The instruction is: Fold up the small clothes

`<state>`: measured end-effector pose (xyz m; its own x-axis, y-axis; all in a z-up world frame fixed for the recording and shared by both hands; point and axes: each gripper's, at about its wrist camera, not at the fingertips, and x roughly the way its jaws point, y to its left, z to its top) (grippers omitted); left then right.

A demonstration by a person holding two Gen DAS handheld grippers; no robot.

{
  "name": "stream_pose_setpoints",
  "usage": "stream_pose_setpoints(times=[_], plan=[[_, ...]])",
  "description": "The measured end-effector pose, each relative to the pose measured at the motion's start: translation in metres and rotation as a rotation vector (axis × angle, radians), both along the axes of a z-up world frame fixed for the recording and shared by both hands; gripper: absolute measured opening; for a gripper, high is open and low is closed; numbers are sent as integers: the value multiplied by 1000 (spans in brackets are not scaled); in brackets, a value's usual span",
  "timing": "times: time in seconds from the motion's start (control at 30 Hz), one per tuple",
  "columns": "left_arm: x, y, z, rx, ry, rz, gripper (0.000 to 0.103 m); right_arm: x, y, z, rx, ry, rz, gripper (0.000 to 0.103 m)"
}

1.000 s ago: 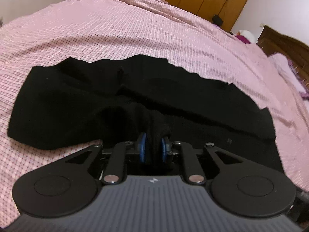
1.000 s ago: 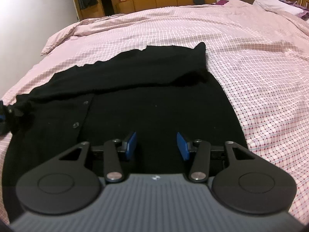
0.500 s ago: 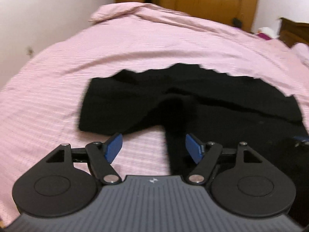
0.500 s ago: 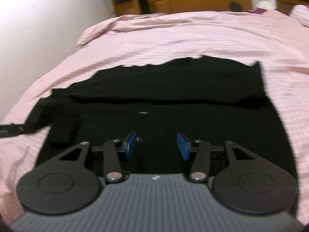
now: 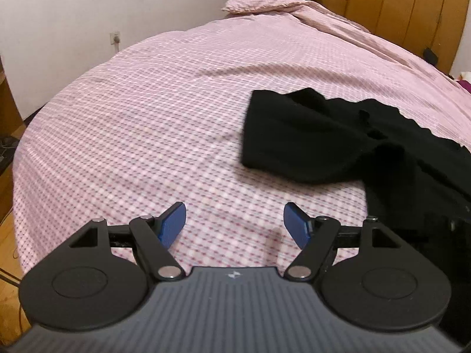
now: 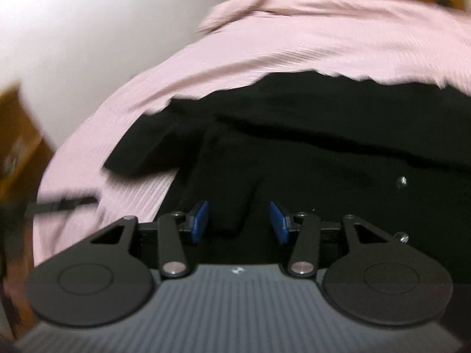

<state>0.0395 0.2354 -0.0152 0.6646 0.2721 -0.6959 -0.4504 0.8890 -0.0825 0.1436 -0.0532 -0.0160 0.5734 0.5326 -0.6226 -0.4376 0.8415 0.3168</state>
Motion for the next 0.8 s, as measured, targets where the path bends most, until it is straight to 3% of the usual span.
stream_pose_setpoints(times=[0.1, 0.23, 0.27, 0.3, 0.33, 0.63, 0.8], plan=[[-4, 3, -1, -12, -10, -9, 78, 18, 1, -10, 94, 100, -58, 51], [-3, -3, -2, -29, -28, -37, 78, 30, 9, -11, 152, 137, -37, 48], [-2, -5, -3, -32, -30, -44, 78, 33, 12, -9, 162, 147, -23, 42], [-2, -8, -3, -33, -32, -51, 78, 35, 14, -7, 167, 149, -11, 19], [-1, -11, -3, -35, -34, -62, 78, 36, 15, -4, 170, 149, 2, 13], [31, -38, -4, 11, -31, -145, 78, 33, -5, 76, 219, -41, 86, 10], [51, -52, -4, 16, -51, -170, 78, 37, -14, 121, 175, -148, 102, 9]])
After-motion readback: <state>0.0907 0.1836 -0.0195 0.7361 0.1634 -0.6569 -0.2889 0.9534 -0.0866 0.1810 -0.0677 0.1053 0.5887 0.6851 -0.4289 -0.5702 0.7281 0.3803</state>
